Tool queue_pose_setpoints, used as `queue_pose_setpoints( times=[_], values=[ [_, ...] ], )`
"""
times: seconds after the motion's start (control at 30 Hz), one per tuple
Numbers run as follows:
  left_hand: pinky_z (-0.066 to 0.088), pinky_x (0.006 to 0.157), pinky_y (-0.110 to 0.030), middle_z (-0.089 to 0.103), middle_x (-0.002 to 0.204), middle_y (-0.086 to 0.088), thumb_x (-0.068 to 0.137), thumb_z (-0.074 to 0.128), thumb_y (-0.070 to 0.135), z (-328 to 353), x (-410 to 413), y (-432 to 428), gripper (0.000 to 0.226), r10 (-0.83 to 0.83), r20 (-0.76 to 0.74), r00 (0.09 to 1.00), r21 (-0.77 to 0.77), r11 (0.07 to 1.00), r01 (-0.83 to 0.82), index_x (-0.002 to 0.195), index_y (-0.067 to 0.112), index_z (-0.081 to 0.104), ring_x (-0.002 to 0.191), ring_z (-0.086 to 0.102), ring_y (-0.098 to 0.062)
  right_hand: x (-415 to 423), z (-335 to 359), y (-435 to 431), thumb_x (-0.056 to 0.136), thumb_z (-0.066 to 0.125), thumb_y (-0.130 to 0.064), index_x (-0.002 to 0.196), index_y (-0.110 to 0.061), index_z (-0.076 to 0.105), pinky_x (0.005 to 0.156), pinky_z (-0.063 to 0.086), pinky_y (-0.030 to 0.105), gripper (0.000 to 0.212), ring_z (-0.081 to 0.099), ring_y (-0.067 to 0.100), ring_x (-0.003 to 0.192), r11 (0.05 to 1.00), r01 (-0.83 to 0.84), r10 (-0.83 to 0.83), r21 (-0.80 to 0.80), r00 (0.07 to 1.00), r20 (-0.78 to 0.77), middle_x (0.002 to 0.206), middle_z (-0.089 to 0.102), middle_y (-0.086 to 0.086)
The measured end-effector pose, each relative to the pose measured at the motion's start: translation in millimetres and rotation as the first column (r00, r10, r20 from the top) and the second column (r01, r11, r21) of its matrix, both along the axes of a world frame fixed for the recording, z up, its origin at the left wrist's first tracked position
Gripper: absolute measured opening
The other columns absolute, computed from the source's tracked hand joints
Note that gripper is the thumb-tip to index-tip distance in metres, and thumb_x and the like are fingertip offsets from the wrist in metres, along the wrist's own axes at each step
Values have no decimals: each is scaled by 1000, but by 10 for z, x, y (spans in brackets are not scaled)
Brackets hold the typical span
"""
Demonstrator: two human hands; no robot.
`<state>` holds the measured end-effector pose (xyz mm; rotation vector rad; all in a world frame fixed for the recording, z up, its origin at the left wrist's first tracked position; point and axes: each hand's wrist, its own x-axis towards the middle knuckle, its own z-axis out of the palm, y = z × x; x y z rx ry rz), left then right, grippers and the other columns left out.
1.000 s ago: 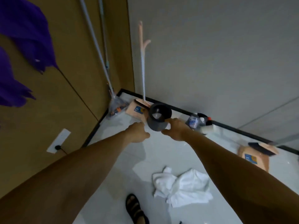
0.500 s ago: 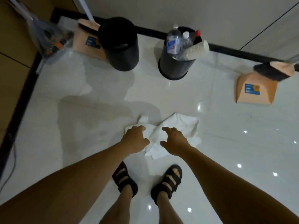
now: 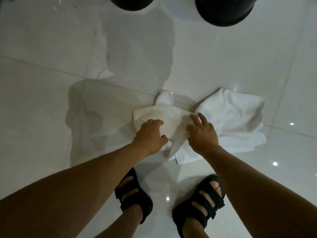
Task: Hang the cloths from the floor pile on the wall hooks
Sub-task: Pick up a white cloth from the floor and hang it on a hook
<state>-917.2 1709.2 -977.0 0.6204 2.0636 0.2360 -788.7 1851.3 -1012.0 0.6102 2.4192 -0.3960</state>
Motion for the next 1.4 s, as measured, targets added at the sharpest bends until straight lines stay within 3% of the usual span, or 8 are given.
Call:
queue_pose_setpoints(
  times=[0.1, 0.3, 0.43, 0.5, 0.73, 0.9, 1.17, 1.4],
  values=[
    [35, 104, -36, 34, 148, -3, 83, 66, 43, 315, 2, -65, 77, -19, 57, 998, -7, 1000, 19, 147, 21, 28, 133, 34, -24, -125, 458, 75, 86, 52, -20, 96, -7, 61, 87, 45, 38, 19, 57, 34, 107, 955, 280, -291, -94, 947, -134, 102, 65, 12],
    [33, 91, -18, 44, 137, 16, 72, 74, 48, 1894, -268, 467, 85, 54, 103, 993, 323, 943, -85, 143, 30, 31, 123, 43, -6, -584, 2263, 458, 84, 59, -41, 85, -29, 52, 62, 49, 34, 14, 59, 19, 70, 743, 442, -625, -503, 727, -285, 70, 59, -8],
    [31, 59, -8, 59, 80, 13, 85, 66, 40, 3273, -804, 771, 21, 57, -68, 996, 449, 893, -20, 93, 24, 56, 77, 56, -14, -949, 3693, 679, 83, 58, -48, 85, -40, 58, 72, 55, 28, 8, 63, 3, 77, 738, 329, -620, -590, 676, -399, 77, 64, -20],
    [32, 59, -17, 48, 72, 9, 87, 64, 40, 4009, -1114, 787, 25, 16, -194, 981, 461, 884, 77, 78, 21, 49, 76, 48, -16, -1087, 4356, 807, 90, 59, -35, 95, -33, 62, 78, 54, 32, 6, 62, 7, 78, 776, 305, -582, -551, 684, -440, 83, 63, -20],
    [40, 64, -32, 54, 79, 0, 96, 48, 29, 6473, -1930, 671, 15, 14, -404, 915, 519, 827, 217, 90, 15, 50, 76, 55, -22, -1600, 6340, 834, 98, 49, -30, 119, -20, 61, 77, 50, 32, 26, 60, 22, 84, 924, 254, -371, -284, 771, -518, 95, 62, 0],
    [49, 79, -45, 64, 95, -19, 98, 45, 34, 7741, -2379, 314, 32, 204, -461, 864, 687, 698, 201, 106, 6, 59, 88, 60, -33, -1885, 7363, 814, 96, 54, -29, 98, -14, 62, 75, 48, 34, 17, 63, 29, 87, 914, 291, -401, -282, 745, -533, 90, 66, 5],
    [48, 68, -38, 61, 83, -7, 100, 35, 44, 8794, -2920, -306, 32, 372, -693, 618, 579, 797, 170, 84, 21, 49, 73, 56, -23, -2181, 8817, 863, 88, 63, -42, 94, -19, 68, 64, 40, 28, 25, 59, 25, 73, 948, 318, -214, -21, 588, -780, 79, 63, 2],
    [37, 66, -31, 52, 78, -5, 101, 38, 37, 9333, -2875, -736, 40, 239, -683, 690, 388, 919, 66, 71, 13, 48, 78, 52, -24, -2296, 9664, 452, 90, 62, -36, 84, -19, 67, 64, 53, 34, 19, 62, 17, 74, 734, 13, -673, -679, 151, -724, 79, 68, -2]
  ],
)
